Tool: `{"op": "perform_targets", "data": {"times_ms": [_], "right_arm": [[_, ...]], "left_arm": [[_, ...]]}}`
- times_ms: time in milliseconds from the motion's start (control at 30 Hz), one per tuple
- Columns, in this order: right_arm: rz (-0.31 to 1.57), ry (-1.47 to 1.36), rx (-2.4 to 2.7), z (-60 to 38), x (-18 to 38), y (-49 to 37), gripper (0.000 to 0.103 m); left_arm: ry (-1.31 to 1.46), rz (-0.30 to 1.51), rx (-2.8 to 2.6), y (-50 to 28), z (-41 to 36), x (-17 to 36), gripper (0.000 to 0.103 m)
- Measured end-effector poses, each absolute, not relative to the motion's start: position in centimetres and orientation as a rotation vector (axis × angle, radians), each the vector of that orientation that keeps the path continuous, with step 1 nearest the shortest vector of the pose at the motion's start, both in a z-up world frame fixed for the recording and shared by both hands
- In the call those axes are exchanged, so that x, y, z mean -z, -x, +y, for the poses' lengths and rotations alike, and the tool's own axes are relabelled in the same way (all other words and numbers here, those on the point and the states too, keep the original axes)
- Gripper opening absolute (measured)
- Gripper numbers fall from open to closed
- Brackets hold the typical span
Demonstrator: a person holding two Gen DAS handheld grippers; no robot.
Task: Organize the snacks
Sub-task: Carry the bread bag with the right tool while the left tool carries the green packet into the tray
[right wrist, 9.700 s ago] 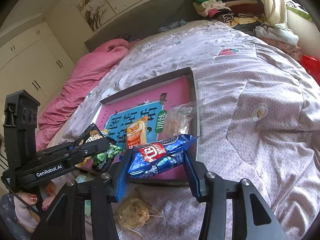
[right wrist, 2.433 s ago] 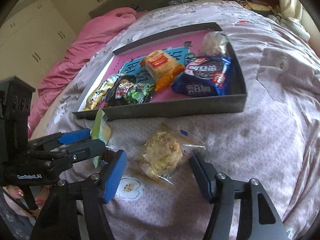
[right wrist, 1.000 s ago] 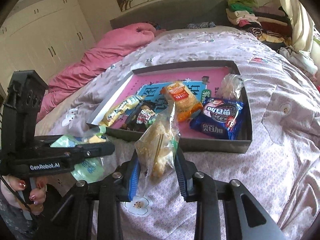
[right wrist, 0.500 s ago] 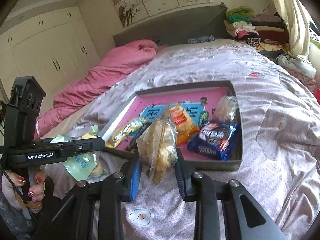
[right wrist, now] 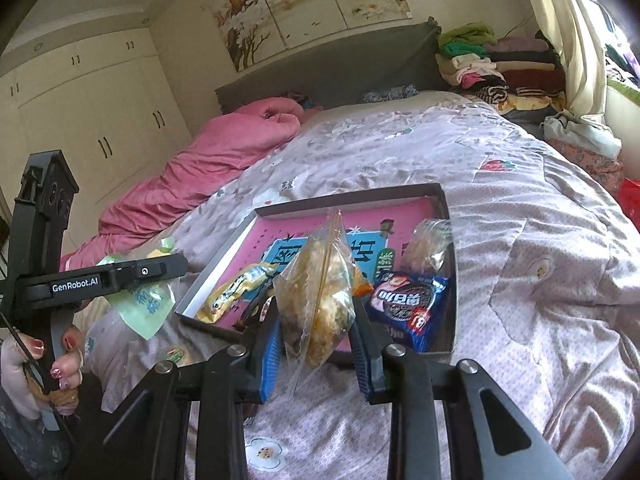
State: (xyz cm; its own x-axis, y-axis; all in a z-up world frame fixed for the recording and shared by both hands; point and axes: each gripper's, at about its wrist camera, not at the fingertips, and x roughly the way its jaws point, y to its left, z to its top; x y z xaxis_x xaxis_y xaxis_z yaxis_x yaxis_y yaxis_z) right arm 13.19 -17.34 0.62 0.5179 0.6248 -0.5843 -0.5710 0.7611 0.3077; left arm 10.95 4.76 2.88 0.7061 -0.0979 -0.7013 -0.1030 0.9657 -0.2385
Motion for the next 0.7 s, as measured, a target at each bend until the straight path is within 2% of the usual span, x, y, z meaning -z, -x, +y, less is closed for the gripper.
{"op": "perform_targets", "data": {"times_ms": [700], "right_arm": [[0.719,-0.093,-0.721,-16.9,-0.9,-15.6,0.031]], "left_arm": [[0.222,0.786,-0.051,-15.0,4.6,-0.9,0.033]]}}
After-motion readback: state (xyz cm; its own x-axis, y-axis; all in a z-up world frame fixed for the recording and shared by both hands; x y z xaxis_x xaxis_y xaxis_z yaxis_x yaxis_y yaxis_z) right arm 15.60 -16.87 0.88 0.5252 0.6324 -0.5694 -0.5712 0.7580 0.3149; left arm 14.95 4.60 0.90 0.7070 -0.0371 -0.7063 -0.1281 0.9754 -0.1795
